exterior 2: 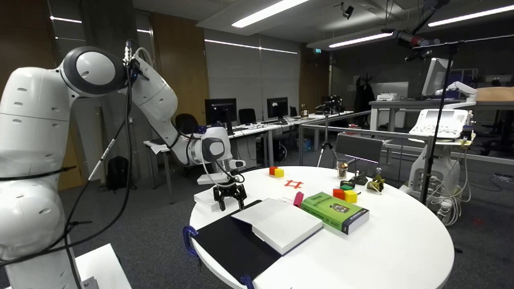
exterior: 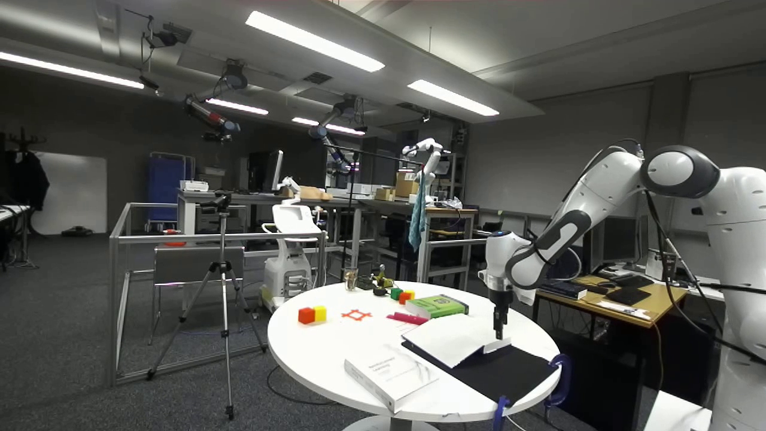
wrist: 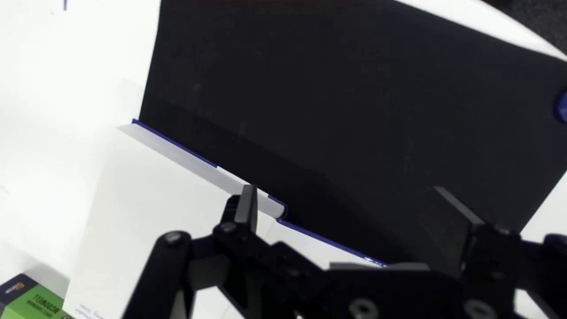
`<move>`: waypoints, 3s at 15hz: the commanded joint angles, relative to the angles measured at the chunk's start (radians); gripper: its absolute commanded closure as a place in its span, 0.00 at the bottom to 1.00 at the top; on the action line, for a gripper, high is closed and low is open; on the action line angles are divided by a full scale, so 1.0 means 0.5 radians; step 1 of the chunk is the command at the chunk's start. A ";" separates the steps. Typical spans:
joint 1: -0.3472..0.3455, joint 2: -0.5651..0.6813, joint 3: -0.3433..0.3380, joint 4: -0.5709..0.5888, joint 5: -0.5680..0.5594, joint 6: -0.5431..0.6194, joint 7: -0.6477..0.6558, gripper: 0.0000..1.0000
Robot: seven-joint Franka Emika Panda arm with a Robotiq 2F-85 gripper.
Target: Push the open book backwards, then close the book
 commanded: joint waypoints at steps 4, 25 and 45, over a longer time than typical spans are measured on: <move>0.085 -0.345 0.007 -0.313 -0.799 0.079 0.110 0.00; 0.049 -0.031 0.001 -0.299 -2.611 0.631 1.273 0.00; 0.148 0.268 0.040 -0.015 -2.565 0.282 1.297 0.00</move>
